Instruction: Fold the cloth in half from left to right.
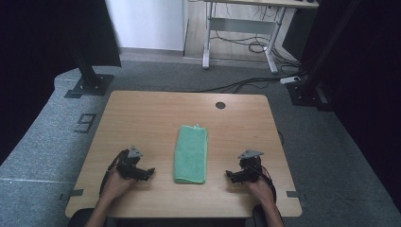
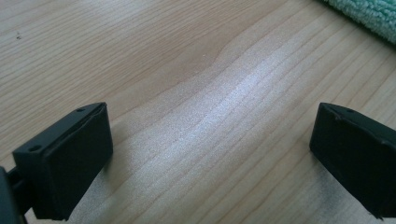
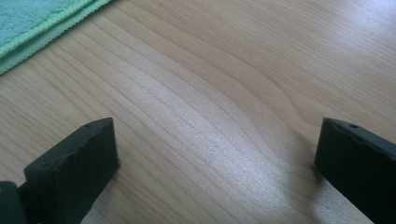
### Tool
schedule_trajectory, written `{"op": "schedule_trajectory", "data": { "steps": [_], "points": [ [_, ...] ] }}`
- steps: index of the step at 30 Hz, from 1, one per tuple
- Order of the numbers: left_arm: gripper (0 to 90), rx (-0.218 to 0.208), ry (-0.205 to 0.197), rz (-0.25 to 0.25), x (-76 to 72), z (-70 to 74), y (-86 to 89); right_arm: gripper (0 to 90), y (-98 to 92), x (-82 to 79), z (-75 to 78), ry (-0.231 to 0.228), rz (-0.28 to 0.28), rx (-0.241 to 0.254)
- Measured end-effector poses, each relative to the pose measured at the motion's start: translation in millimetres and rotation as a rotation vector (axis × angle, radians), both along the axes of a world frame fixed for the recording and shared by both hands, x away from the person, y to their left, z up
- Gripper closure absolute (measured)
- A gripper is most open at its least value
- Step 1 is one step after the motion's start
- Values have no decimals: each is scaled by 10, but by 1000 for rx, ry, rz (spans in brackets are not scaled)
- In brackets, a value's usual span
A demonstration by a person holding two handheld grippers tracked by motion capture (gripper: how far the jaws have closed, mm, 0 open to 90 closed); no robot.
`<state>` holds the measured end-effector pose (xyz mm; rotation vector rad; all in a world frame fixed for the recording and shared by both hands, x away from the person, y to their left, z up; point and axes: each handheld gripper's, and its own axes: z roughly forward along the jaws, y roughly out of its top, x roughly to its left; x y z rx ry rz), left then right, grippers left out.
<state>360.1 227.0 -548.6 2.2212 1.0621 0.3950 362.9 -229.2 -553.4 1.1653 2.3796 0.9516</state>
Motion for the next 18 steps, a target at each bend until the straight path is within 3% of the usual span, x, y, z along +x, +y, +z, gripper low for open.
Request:
{"op": "schedule_trajectory", "data": {
  "steps": [5,18],
  "points": [
    [0,-3,1,10,3,-2,-8,0,-27,9,-33,-23,-11,27],
    [0,-3,1,24,8,-3,-15,0,-26,10,-35,-26,-12,27]
  ]
}}
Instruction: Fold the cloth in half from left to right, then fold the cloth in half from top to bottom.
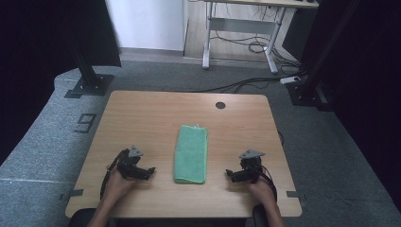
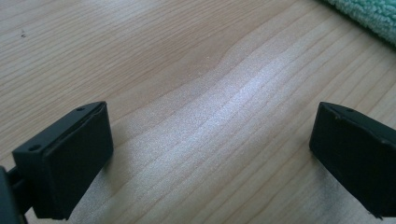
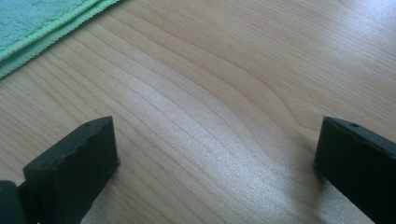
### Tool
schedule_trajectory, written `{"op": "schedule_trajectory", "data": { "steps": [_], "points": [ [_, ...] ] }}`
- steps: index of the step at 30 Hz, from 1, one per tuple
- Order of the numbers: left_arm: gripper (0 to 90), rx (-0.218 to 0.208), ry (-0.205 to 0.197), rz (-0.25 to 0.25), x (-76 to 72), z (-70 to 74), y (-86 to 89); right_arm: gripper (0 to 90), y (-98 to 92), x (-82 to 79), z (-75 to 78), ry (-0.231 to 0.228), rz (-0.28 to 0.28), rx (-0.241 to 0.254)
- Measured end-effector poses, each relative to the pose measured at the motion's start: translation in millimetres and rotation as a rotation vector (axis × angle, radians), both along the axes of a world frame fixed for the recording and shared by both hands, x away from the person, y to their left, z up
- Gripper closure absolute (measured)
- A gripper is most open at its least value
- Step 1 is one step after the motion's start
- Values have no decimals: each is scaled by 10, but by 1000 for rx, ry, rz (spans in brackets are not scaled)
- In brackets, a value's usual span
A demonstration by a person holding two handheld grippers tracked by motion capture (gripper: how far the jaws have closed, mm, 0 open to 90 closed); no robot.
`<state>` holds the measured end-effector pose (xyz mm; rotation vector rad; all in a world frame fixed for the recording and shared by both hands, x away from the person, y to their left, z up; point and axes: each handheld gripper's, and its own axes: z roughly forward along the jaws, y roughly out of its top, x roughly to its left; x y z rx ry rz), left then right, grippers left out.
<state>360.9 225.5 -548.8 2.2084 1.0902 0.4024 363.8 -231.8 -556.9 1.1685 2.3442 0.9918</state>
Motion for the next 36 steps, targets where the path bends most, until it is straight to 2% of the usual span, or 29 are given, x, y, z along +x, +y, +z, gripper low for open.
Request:
{"op": "schedule_trajectory", "data": {
  "steps": [12,19,22,26,30,36],
  "points": [
    [0,-1,0,19,7,1,-12,0,0,0,0,0,0,0],
    [0,9,0,75,29,13,-65,0,1,0,0,0,0,0],
    [0,15,1,66,21,32,-98,0,0,0,0,0,0,0],
    [0,-16,3,50,23,77,-135,0,0,1,0,0,0,0],
    [0,-33,-10,32,59,149,-208,0,6,2,0,0,-4,0],
    [0,-33,-33,6,133,239,-373,0,13,4,0,0,-9,1]
  ]
}}
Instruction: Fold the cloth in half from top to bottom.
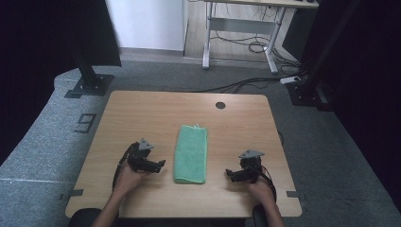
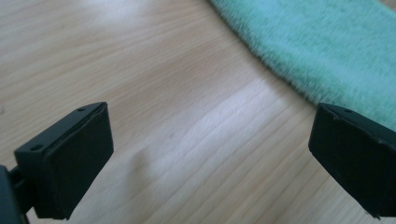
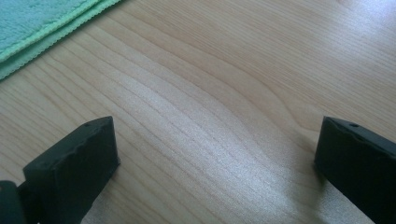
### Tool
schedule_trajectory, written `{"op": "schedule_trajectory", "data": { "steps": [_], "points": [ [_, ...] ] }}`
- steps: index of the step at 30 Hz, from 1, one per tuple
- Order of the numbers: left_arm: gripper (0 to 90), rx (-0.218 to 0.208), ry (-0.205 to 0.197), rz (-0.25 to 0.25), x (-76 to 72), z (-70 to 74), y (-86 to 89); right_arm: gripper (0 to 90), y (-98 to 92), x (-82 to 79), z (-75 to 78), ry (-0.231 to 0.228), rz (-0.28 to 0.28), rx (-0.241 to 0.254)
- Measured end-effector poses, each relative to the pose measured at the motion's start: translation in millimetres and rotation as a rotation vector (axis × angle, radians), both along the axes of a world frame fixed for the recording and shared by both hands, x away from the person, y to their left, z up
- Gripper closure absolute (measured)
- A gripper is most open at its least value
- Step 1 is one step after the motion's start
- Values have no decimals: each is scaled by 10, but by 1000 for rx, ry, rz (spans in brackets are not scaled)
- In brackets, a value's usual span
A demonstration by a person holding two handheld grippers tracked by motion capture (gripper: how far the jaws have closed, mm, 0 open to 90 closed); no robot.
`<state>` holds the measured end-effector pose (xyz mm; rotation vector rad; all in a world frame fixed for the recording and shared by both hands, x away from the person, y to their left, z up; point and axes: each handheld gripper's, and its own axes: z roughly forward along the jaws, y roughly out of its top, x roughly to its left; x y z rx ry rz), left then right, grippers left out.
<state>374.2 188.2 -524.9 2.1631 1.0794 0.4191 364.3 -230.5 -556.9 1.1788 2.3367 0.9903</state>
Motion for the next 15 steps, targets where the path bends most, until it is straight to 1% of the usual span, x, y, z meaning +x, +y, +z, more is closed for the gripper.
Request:
{"op": "schedule_trajectory", "data": {
  "steps": [6,8,11,15],
  "points": [
    [18,-16,-9,-14,118,51,-165,0,0,0,0,0,0,0],
    [20,-15,-9,-20,156,60,-210,0,0,0,0,0,0,0],
    [25,-12,-9,-29,199,70,-255,0,0,0,0,0,0,0],
    [35,-28,-7,-33,242,75,-289,0,0,0,0,0,0,0]
  ]
}}
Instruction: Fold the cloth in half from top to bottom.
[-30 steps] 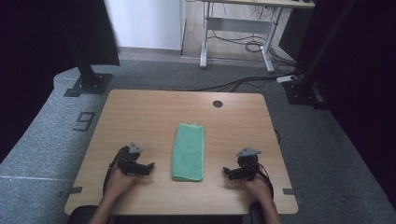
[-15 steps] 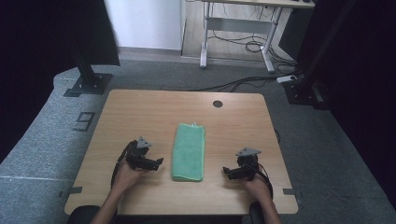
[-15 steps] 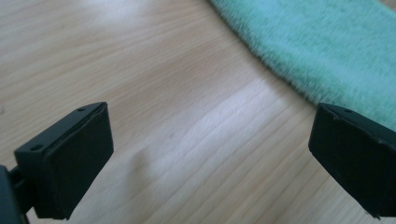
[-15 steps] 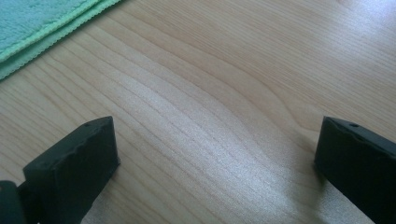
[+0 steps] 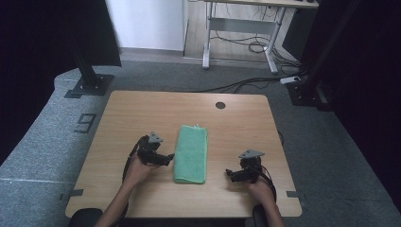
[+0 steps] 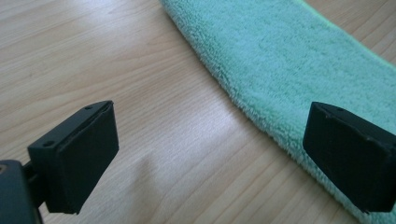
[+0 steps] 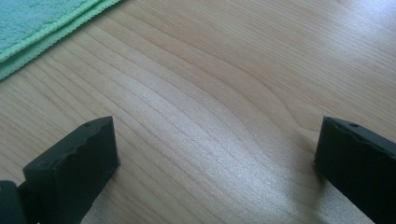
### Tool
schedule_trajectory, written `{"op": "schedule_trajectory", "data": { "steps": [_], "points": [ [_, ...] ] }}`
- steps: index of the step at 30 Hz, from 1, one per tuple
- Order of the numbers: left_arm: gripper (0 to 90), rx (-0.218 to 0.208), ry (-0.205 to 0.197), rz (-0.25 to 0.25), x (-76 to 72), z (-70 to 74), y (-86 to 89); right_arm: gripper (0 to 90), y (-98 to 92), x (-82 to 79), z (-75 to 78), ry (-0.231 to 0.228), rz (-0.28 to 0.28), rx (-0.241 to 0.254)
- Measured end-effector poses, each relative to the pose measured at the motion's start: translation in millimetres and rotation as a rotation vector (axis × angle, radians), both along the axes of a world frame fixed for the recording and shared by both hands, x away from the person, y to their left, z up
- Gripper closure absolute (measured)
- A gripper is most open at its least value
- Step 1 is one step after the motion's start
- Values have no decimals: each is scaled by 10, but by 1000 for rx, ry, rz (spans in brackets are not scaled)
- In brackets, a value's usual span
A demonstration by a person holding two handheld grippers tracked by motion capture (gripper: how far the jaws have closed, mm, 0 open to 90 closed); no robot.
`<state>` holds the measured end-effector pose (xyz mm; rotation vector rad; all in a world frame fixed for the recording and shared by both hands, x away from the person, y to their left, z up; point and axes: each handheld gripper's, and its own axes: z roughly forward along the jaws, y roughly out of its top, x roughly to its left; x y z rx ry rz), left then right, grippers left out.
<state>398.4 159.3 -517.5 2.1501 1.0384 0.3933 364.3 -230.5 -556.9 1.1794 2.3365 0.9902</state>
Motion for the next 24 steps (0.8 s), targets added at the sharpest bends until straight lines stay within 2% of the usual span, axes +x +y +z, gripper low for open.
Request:
{"op": "schedule_trajectory", "data": {
  "steps": [14,20,24],
  "points": [
    [51,4,25,3,180,-87,-141,0,0,0,0,0,0,0],
    [57,20,31,12,258,-156,-194,0,0,0,0,0,0,0],
    [58,46,43,11,285,-238,-213,0,0,0,0,0,0,0]
  ]
}}
